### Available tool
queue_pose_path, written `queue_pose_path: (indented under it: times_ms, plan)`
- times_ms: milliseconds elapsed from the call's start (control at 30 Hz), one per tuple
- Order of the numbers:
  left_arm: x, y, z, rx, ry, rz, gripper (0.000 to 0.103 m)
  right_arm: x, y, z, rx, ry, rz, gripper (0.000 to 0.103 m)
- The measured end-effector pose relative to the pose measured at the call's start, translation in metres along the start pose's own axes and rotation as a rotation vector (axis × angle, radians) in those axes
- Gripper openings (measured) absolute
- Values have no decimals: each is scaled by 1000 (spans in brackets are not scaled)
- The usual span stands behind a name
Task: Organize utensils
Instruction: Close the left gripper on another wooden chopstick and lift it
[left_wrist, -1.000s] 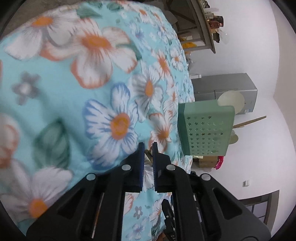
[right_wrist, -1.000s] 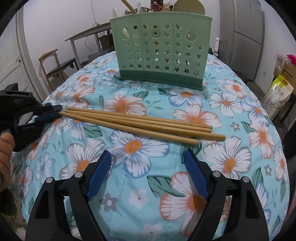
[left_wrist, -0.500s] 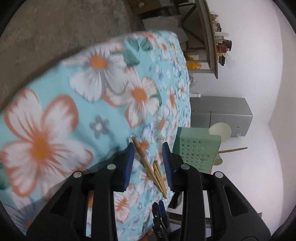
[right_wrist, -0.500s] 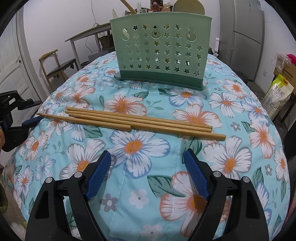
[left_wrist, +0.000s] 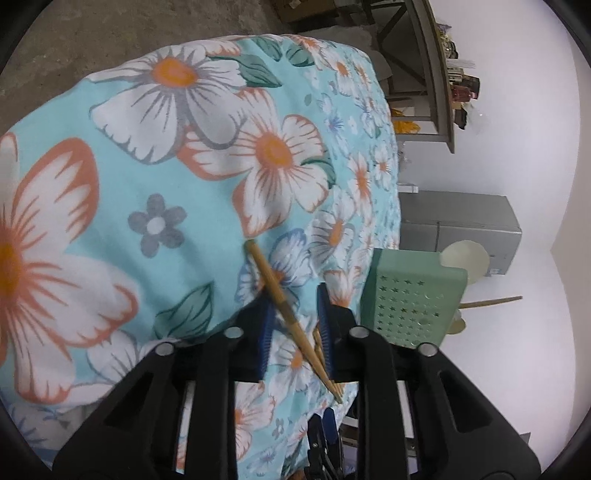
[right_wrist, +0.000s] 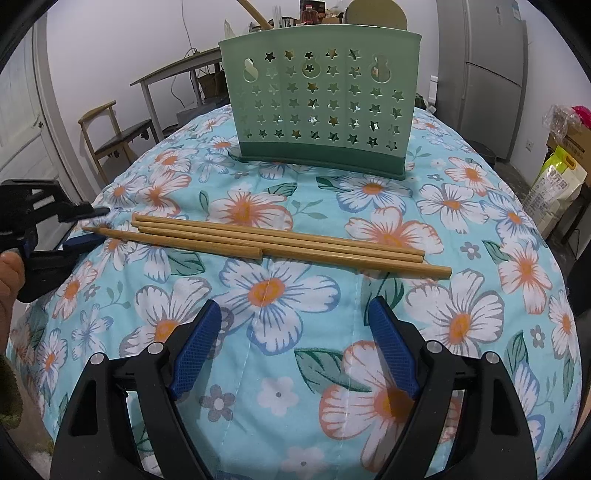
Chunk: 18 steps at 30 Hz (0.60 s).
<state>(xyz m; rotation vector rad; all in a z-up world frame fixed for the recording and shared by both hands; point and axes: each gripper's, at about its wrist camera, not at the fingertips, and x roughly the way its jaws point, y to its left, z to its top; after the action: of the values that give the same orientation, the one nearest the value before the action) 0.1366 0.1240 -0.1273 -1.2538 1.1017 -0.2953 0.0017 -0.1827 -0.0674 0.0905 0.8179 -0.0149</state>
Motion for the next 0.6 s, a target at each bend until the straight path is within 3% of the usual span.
queue_pose_path:
  times_ms: [67,333,600]
  plan:
    - [1,3,2,-13,-3,6,9,0,0,0,-1,1,4,83]
    - [-4,9,4,4,-1,-32,8,1,3,-2,-9,1,7,92]
    - [-23,-2,0,43,-11,-145,5,1,2,-3,-3,-2,14,91]
